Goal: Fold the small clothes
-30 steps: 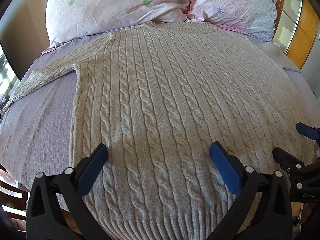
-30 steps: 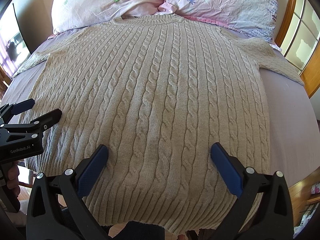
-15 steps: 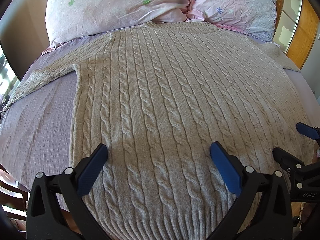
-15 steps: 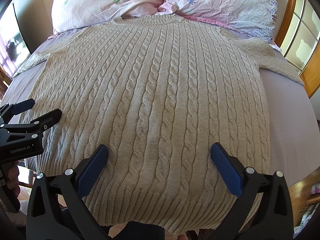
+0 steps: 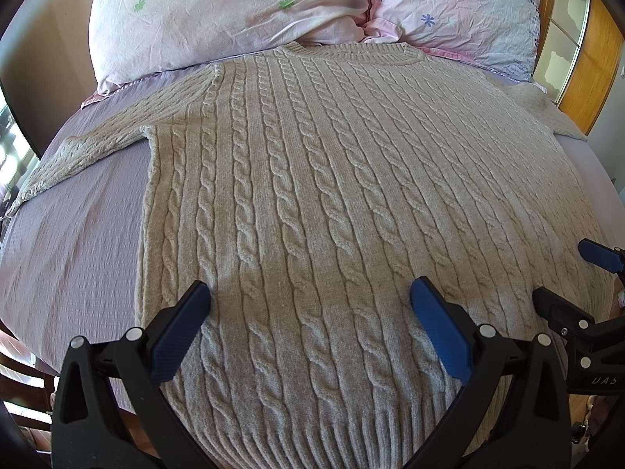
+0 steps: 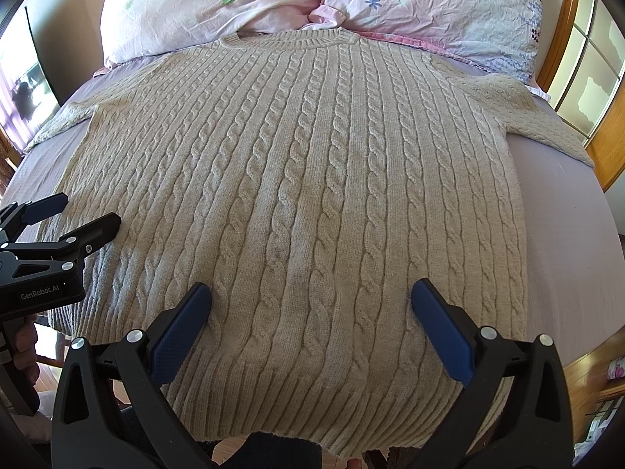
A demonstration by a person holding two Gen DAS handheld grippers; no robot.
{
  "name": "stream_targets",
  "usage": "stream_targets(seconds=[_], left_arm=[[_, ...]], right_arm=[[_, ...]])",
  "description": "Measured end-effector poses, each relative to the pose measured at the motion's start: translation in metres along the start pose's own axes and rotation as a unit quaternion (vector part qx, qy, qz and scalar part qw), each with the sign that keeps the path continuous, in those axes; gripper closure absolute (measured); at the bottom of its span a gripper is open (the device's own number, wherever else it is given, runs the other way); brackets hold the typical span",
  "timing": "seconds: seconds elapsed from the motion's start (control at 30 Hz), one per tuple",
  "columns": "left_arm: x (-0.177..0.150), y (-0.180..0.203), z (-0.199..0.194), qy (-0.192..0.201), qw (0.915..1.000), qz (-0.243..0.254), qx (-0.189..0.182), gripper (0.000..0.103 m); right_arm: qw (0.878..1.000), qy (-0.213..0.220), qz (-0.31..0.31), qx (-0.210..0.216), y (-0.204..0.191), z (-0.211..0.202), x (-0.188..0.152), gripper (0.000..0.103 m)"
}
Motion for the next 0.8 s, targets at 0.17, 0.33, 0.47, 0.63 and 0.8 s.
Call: stream_targets(seconds=[0.17, 0.33, 0.47, 0.63, 0.8], left_arm=[[0.0000, 0.0000, 0.0000, 0.000, 1.0000, 0.000, 0.000, 0.002], [0.0000, 0.0000, -0.0001, 0.000, 1.0000, 0.000, 0.000, 0.002], [0.0000, 0.0000, -0.0001, 0.000, 1.0000, 0.000, 0.000, 0.002], [0.0000, 0.0000, -0.0001, 0.000, 1.0000, 0.000, 0.000, 0.002], [0.0000, 0.0001, -0.0002, 0.000, 1.0000, 0.000, 0.000, 0.002]], right_arm=[[1.000, 0.000, 0.000, 0.000, -0.0001, 0.0000, 0.0001, 0.001], [1.000, 0.000, 0.000, 0.000, -0.0001, 0.0001, 0.0002, 0.001], [1.000, 0.000, 0.000, 0.000, -0.0003, 0.0001, 0.0003, 0.001], [1.000, 0.000, 0.000, 0.000, -0.0001, 0.0001, 0.0001, 0.001], [1.000, 0.001, -0.004, 0.003, -0.0004, 0.0000, -0.0002, 0.001]])
Point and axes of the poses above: each gripper's, at about its wrist camera, not at the fingertips, and z roughly the way its jaws point, y to its right, x to its top, the point moved 8 cm from there along z, roughly the way its jaws point, and after that the axes turned 6 degrees about x, right-handed, at the moved point
